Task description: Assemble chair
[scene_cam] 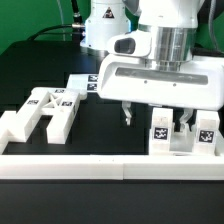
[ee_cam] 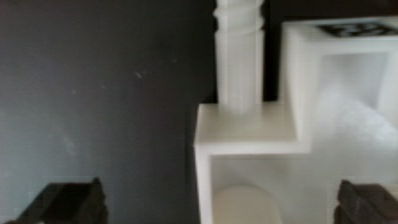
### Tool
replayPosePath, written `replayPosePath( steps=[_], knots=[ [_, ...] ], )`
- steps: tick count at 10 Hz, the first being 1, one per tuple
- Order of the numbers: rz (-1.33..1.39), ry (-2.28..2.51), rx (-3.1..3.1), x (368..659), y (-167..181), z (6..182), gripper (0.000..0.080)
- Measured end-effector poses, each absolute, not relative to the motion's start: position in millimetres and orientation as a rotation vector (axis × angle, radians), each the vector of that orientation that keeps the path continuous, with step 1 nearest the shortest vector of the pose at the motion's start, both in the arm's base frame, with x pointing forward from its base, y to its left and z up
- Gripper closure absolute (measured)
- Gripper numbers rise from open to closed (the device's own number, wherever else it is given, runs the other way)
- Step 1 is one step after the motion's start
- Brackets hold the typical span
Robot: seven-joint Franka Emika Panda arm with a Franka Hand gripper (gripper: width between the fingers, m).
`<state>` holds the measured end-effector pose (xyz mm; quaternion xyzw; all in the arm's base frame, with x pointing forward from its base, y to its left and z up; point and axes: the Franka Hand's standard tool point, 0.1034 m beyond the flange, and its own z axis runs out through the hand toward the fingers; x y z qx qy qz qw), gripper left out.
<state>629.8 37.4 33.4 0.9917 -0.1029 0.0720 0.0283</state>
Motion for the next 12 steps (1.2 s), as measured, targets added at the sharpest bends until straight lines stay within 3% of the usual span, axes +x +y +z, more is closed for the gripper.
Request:
replayPosePath(
  steps=[10,12],
  knots=[
    [0.2,-0.245,3.056,626.6,37.5,7.4,0.0151],
    [0.199,-0.245,3.055,626.4,37.4,7.1,0.0417]
  ],
)
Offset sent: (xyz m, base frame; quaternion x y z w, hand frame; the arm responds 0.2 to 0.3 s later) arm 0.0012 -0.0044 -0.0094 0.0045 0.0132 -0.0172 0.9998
